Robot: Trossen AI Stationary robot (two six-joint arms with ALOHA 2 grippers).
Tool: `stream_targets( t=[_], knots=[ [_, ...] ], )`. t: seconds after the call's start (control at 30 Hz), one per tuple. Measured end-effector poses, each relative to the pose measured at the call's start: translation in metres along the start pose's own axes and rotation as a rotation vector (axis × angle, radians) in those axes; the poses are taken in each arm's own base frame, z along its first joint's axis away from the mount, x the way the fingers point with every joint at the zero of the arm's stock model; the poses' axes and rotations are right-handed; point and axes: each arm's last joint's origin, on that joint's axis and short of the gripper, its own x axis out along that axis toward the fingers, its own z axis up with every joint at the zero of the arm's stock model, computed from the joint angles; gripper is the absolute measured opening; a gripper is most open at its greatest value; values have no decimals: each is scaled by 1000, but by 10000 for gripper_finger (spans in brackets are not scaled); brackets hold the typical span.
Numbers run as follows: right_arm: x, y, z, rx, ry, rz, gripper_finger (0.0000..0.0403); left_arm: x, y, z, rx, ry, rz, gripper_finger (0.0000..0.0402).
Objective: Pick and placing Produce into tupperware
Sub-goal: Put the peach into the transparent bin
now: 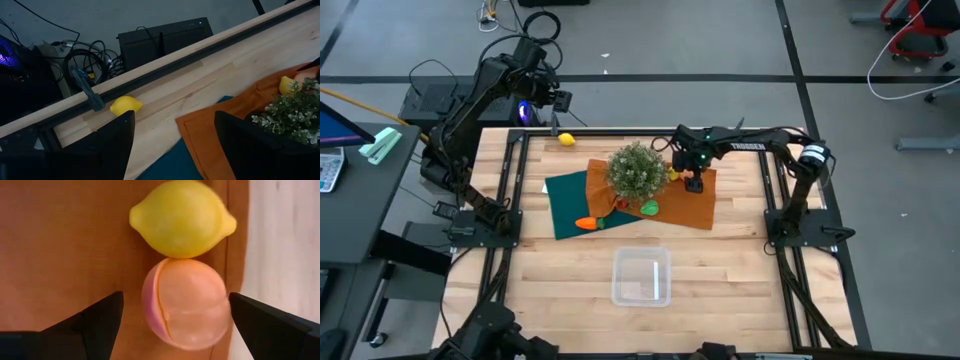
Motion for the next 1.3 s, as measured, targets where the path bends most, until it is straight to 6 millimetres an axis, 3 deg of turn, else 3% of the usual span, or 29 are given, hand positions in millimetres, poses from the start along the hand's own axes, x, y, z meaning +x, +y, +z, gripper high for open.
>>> stream_targets(
  t=[0.2,0.6,0.87,1.1,1.3],
  knots=[
    [6,-1,1,4,3,2,307,0,0,0,0,0,0,282],
    [1,-1,2,6,-17,-9,182,0,0,0,0,0,0,282],
    [-3,2,-3,20,28,13,185,0,0,0,0,0,0,282],
    [-31,7,-8,18,3,-9,185,0,0,0,-1,-1,1,282],
    [-71,15,-18,24,-45,-48,184,0,0,0,-1,-1,1,282]
  ],
)
